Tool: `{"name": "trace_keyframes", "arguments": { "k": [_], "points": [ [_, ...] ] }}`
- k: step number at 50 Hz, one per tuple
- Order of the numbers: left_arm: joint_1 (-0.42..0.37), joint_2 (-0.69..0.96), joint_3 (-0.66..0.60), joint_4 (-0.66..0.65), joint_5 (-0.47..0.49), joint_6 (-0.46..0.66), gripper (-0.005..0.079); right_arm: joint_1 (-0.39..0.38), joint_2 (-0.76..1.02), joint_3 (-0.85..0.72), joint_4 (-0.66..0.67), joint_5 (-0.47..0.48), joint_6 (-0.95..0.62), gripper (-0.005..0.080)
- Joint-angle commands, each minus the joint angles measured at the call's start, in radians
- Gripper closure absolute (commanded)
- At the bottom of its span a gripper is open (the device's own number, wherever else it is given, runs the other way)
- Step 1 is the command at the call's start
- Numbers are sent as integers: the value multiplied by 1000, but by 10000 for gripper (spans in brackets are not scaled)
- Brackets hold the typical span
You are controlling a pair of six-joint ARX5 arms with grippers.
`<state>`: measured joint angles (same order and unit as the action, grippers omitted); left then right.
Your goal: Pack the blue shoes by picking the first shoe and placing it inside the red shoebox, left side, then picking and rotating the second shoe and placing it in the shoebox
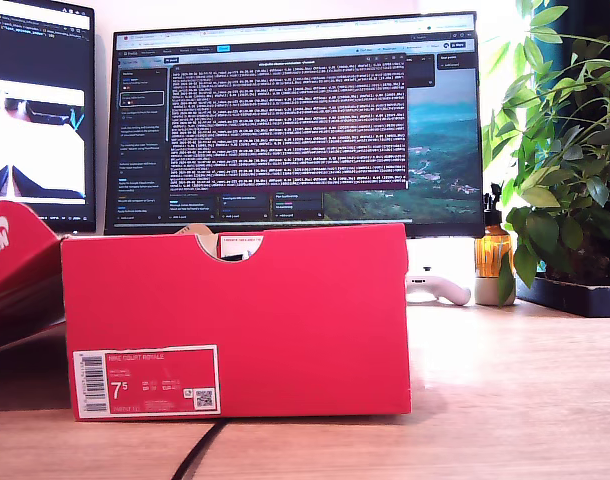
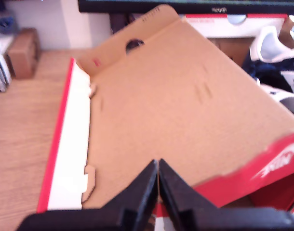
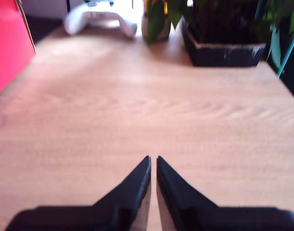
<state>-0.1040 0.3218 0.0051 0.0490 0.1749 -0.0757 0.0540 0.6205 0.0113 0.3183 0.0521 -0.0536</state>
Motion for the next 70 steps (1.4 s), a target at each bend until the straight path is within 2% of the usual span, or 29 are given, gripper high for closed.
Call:
{"name": "trace_keyframes", "arguments": {
  "k": [1,17,36,44,52,70],
  "points": [
    [-4,-23,-31,-6,-1,-3,761,5,-49,-7,-12,-1,-5,765],
    [-4,-129,-31,-81,-24,-2,761,5,-338,-7,-172,-2,-7,765],
    [-4,-174,-31,-115,-27,-3,761,5,-626,-7,-373,-1,-19,765],
    [-4,-185,-31,-115,-49,-4,761,5,-620,-7,-399,0,6,765],
    [-4,-200,-31,-133,-54,-6,761,5,-620,-5,-453,0,111,765],
    [-4,-199,-31,-247,-52,-3,761,5,-620,-4,-486,0,107,765]
  ]
}}
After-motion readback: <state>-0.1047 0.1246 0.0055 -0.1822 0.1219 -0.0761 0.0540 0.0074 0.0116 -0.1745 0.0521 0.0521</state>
